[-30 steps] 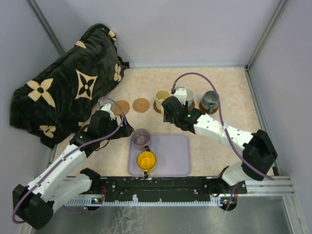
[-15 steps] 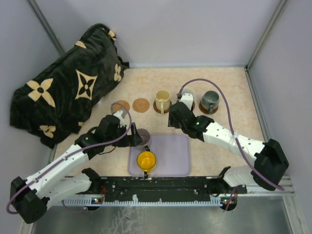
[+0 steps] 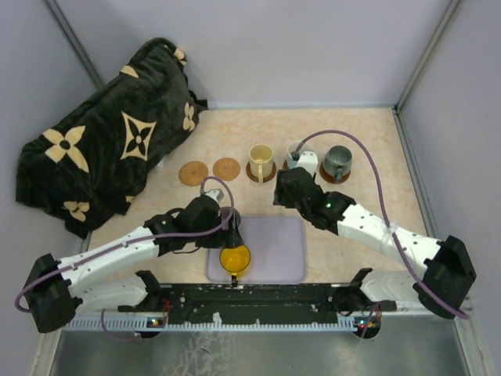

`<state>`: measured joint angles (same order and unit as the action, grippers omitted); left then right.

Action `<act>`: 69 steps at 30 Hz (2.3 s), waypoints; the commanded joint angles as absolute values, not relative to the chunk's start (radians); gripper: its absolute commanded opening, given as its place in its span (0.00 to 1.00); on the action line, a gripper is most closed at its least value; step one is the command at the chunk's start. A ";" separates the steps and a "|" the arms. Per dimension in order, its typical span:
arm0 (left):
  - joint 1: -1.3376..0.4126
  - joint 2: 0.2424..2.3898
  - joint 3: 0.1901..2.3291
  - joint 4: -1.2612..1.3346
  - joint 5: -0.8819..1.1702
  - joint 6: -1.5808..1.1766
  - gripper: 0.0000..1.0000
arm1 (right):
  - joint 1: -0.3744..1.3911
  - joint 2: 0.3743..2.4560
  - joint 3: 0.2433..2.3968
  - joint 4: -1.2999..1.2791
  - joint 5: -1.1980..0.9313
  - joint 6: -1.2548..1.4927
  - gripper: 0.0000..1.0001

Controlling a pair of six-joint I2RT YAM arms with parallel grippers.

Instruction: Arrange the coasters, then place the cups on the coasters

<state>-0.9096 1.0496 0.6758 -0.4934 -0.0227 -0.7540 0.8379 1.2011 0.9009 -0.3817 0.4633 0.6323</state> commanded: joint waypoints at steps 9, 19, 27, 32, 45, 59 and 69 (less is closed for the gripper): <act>-0.930 1.106 0.693 -0.435 -0.150 -0.822 0.99 | 0.846 1.126 0.869 -0.321 0.473 0.624 0.58; -0.948 1.193 0.706 -0.434 -0.238 -0.846 0.97 | 0.846 1.124 0.862 -0.308 0.474 0.609 0.58; -0.961 1.179 0.696 -0.488 -0.261 -0.864 0.80 | 0.847 1.126 0.859 -0.304 0.476 0.612 0.58; -0.962 1.117 0.669 -0.550 -0.312 -0.896 0.57 | 0.846 1.139 0.856 -0.292 0.467 0.623 0.58; -0.962 1.087 0.647 -0.624 -0.313 -0.905 0.26 | 0.846 1.166 0.868 -0.294 0.456 0.640 0.57; -0.963 1.107 0.631 -0.633 -0.316 -0.921 0.47 | 0.846 1.186 0.882 -0.297 0.450 0.643 0.57; -0.964 1.154 0.652 -0.594 -0.331 -0.874 0.11 | 0.846 1.195 0.884 -0.314 0.464 0.643 0.57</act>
